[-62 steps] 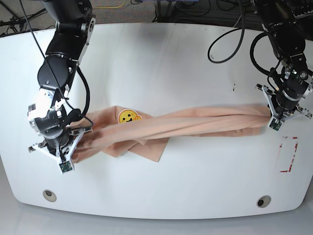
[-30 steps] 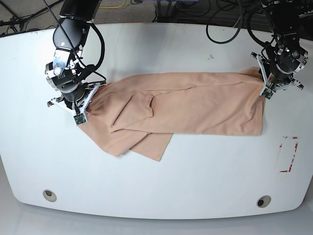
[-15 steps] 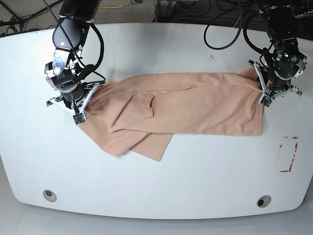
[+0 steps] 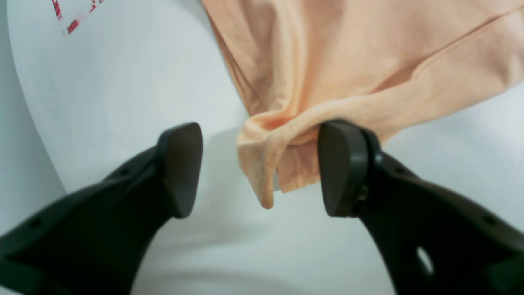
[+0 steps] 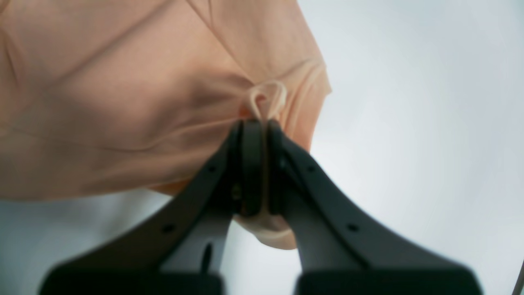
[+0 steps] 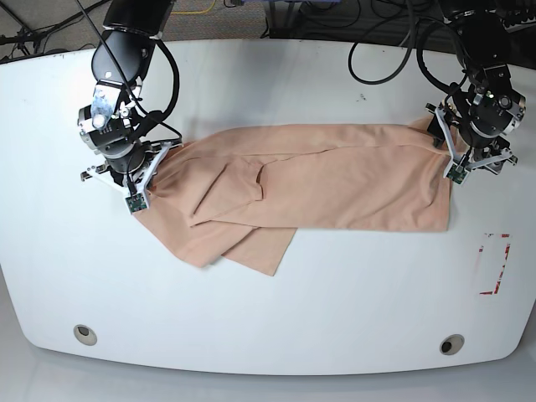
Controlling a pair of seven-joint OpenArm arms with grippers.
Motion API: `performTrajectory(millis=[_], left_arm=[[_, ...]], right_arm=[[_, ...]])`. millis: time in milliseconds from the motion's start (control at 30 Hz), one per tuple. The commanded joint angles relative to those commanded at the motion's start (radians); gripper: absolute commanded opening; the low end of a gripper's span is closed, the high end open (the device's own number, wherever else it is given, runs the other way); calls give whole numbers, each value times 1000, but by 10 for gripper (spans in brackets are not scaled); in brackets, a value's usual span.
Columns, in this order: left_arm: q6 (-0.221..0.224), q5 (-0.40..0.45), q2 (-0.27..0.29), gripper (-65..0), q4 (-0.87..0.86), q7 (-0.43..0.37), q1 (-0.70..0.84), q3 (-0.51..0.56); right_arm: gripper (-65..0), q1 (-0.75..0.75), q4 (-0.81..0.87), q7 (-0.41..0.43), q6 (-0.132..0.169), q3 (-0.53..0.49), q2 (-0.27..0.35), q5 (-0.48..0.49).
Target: Fold the T-shirt properly
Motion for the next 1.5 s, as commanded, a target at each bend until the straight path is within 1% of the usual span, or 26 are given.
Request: performTrajectory(millis=[300, 867, 1100, 1300, 1367, 1433, 1500], left_arm=[[0, -2, -5, -197, -118, -2, -25, 0], [0, 0, -6, -197, -137, -2, -58, 8], [0, -2, -9, -197, -207, -2, -66, 9], [0, -2, -9, -200, -219, -2, -72, 8], [0, -2, -9, -221, -224, -2, -72, 8], [0, -2, -9, -258, -227, -2, -75, 8], [0, -2, -9, -349, -239, -2, -78, 8]], right_arm=[[-650, 0, 0, 0, 0, -2, -5, 0], [-650, 0, 0, 0, 0, -2, -5, 0], [-650, 3, 0, 0, 0, -3, -5, 0], [-650, 5, 0, 0, 0, -2, -5, 0], [-650, 5, 0, 0, 0, -2, -5, 0], [-650, 5, 0, 0, 0, -2, -5, 0], [-650, 5, 0, 0, 0, -3, -5, 0]])
